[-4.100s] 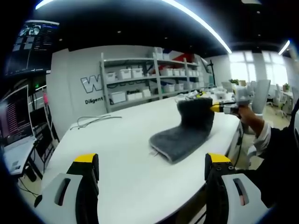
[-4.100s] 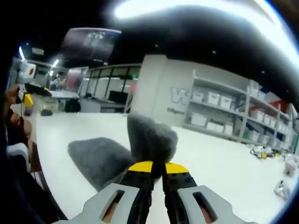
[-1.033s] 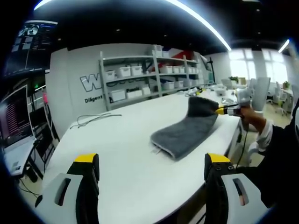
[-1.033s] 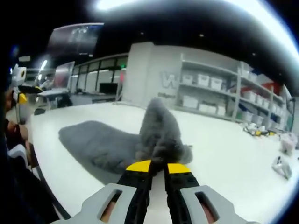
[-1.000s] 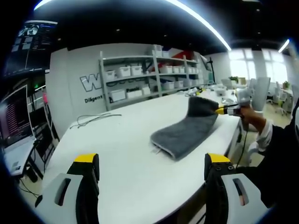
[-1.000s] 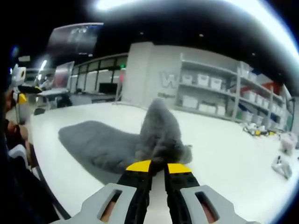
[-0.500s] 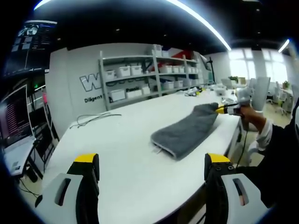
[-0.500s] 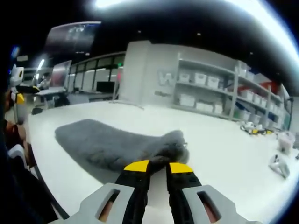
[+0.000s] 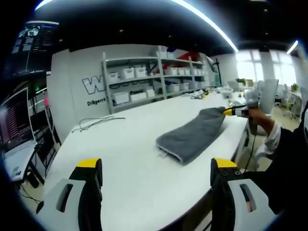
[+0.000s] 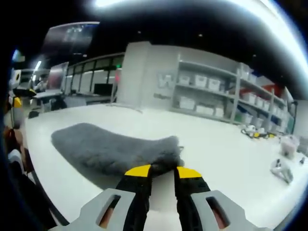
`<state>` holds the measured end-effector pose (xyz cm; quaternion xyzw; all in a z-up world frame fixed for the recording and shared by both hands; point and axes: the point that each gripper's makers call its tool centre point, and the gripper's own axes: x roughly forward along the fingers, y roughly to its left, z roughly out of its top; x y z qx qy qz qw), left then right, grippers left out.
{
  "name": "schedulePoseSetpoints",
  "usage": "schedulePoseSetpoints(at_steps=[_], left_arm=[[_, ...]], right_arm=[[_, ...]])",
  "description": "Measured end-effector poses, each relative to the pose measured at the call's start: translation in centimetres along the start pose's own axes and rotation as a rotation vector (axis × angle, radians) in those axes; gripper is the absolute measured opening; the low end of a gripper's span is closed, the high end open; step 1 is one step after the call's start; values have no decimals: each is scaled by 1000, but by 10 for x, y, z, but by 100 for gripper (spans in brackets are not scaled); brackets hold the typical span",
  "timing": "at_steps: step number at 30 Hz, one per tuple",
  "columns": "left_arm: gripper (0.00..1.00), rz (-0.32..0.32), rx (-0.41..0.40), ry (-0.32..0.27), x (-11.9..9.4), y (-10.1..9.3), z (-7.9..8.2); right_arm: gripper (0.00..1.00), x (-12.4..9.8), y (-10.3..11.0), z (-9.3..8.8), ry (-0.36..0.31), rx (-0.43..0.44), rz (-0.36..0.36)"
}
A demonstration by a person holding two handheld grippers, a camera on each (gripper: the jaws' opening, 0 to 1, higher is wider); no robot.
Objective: Open the folded towel by lifting each exposed corner and separating the folded layers until the towel lies flat within the target outline without major curled edges
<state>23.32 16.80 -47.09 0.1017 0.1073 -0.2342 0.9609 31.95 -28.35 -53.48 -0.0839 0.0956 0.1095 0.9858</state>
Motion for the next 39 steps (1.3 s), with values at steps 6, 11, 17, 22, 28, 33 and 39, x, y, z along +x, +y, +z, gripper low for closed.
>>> schedulePoseSetpoints(at_steps=[6,11,17,22,28,33,39], left_arm=[[91,0,1,1,0,0,0],[91,0,2,2,0,0,-1],[91,-2,0,5,2,0,-1],[92,-2,-4,7,3,0,-2],[91,-7,-1,13,6,-2,-4],[92,-9,-2,12,7,-3,-4],[91,-20,-36,-25,10,-5,1]], right_arm=[[18,-2,-2,0,2,-7,-14],[17,-5,-10,0,3,-17,-40],[17,-7,-14,2,-2,-16,-48],[17,-7,-10,5,-13,-43,-33],[10,-2,-4,7,-20,-89,-5],[10,0,-7,3,-10,-87,-8],[11,1,-9,0,4,-89,4]])
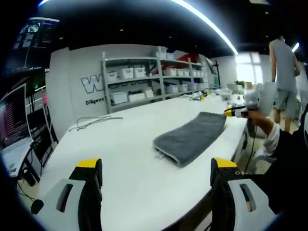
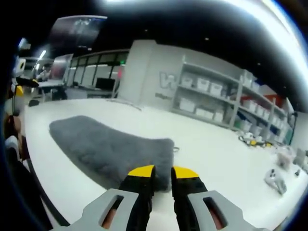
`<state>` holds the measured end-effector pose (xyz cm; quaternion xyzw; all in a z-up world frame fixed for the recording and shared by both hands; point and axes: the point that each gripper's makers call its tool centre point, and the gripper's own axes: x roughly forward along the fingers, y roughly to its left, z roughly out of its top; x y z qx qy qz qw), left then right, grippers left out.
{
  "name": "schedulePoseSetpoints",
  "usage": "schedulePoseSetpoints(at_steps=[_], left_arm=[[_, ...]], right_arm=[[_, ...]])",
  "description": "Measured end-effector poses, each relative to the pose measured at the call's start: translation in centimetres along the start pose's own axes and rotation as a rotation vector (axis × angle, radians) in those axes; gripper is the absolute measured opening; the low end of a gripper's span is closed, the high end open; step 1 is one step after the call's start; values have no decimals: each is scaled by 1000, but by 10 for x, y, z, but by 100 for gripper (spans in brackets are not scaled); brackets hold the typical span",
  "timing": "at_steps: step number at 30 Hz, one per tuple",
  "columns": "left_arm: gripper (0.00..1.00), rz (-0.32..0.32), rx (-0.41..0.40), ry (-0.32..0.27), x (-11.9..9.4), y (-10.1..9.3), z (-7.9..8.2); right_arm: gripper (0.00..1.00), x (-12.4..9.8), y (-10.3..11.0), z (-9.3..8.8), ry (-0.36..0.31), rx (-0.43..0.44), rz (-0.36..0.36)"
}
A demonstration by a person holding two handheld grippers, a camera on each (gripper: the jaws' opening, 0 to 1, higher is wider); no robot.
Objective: Open the folded towel by lifting each exposed corner and separating the folded layers until the towel lies flat within the target outline without major curled edges
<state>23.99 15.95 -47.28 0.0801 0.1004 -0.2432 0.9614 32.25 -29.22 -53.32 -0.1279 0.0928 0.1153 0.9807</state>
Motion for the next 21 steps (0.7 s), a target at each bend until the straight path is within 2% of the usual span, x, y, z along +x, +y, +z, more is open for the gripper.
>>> schedulePoseSetpoints(at_steps=[5,9,14,18,21], left_arm=[[90,-20,-66,-32,4,-3,3],[87,-38,-122,-91,7,-5,11],[81,-60,-117,-117,12,-11,12],[73,-49,-85,-116,17,-13,9],[72,-56,-92,-110,22,-14,5]], right_arm=[[11,0,3,3,-11,-32,28],[13,-1,5,8,-26,-52,60],[15,-2,6,8,-33,-73,91],[17,-2,6,6,-28,-98,118],[18,-2,2,7,-30,-102,127]])
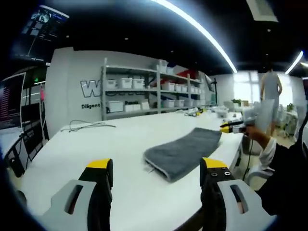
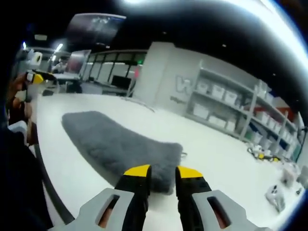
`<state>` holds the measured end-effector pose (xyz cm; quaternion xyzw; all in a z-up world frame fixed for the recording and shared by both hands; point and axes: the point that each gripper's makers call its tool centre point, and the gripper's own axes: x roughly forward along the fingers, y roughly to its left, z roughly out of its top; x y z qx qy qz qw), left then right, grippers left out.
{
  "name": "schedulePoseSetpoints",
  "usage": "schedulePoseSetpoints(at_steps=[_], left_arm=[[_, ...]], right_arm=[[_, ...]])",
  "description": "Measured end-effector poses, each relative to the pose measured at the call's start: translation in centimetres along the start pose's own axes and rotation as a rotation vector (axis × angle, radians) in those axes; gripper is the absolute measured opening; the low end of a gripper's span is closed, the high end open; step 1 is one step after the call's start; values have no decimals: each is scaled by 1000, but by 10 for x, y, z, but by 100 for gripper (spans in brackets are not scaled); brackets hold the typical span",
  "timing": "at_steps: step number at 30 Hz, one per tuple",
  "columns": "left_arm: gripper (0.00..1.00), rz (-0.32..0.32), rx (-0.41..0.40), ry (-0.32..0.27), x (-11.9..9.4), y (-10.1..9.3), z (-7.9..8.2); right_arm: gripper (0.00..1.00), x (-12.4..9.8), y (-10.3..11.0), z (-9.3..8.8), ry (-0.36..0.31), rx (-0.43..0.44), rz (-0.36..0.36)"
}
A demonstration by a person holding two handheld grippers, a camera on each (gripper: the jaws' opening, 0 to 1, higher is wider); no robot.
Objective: Open the folded towel by lifting each exposed corner and separating the folded layers until the towel lies flat within the target outline without major curled edges
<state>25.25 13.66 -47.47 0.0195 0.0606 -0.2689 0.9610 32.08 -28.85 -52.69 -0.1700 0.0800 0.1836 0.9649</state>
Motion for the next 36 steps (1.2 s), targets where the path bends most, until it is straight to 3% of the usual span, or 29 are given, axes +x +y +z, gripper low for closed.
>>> schedulePoseSetpoints(at_steps=[16,19,31,36], left_arm=[[68,-31,-7,81,27,-16,-30],[66,-71,-54,83,34,-24,-34],[66,-50,-46,129,51,-20,-51],[66,-56,-38,169,61,-20,-61]], right_arm=[[23,3,1,-3,15,-28,95],[23,5,0,-1,20,-30,106],[26,13,4,-8,54,-25,142],[32,16,3,-7,77,-14,179]])
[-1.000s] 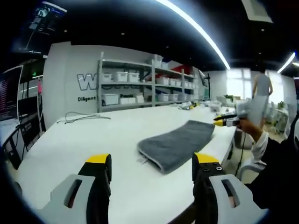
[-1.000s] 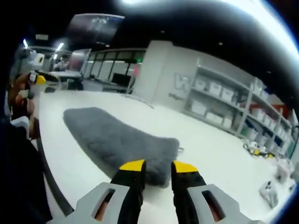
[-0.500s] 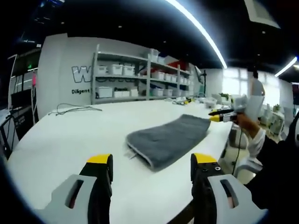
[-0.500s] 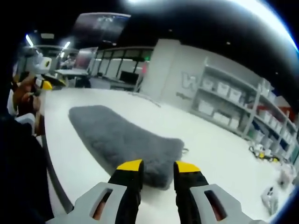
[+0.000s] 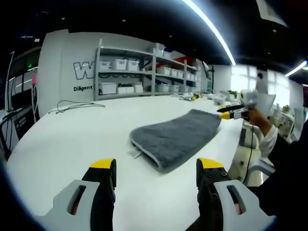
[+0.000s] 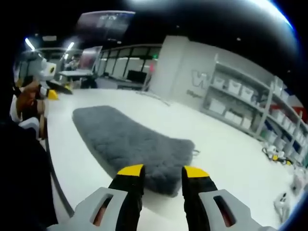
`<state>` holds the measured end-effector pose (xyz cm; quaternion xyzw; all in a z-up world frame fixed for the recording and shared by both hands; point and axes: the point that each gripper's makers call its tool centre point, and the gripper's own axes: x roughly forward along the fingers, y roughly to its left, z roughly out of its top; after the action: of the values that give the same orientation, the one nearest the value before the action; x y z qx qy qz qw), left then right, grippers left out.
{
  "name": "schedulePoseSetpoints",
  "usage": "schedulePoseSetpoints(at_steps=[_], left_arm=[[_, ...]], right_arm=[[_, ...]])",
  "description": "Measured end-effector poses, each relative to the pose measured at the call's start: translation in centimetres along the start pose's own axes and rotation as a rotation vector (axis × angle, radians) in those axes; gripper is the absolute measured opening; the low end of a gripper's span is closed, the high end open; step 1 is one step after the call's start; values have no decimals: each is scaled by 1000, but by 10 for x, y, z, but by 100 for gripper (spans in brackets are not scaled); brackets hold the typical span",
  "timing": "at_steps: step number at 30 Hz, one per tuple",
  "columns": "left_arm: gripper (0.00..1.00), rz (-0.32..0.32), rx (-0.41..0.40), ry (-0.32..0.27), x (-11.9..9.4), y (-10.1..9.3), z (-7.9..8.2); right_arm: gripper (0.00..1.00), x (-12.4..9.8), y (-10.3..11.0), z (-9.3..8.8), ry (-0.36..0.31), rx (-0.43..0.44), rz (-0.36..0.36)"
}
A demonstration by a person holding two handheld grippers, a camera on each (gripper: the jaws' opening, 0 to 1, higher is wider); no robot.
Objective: Open the folded towel by lifting each exposed corner and separating the folded layers until the towel lies flat within the target outline without major curled edges
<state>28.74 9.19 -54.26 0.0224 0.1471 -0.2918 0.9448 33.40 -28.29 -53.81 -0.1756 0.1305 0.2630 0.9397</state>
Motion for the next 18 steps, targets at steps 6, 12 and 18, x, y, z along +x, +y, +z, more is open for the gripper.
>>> schedulePoseSetpoints(at_steps=[6,12,18], left_arm=[[66,-9,1,27,17,-3,-9],[66,-20,18,35,29,-11,-11],[64,-44,18,50,42,-19,-13]], right_arm=[[35,3,3,-2,28,-7,31],[37,3,7,-7,40,-23,90],[37,3,0,-15,68,-21,119]])
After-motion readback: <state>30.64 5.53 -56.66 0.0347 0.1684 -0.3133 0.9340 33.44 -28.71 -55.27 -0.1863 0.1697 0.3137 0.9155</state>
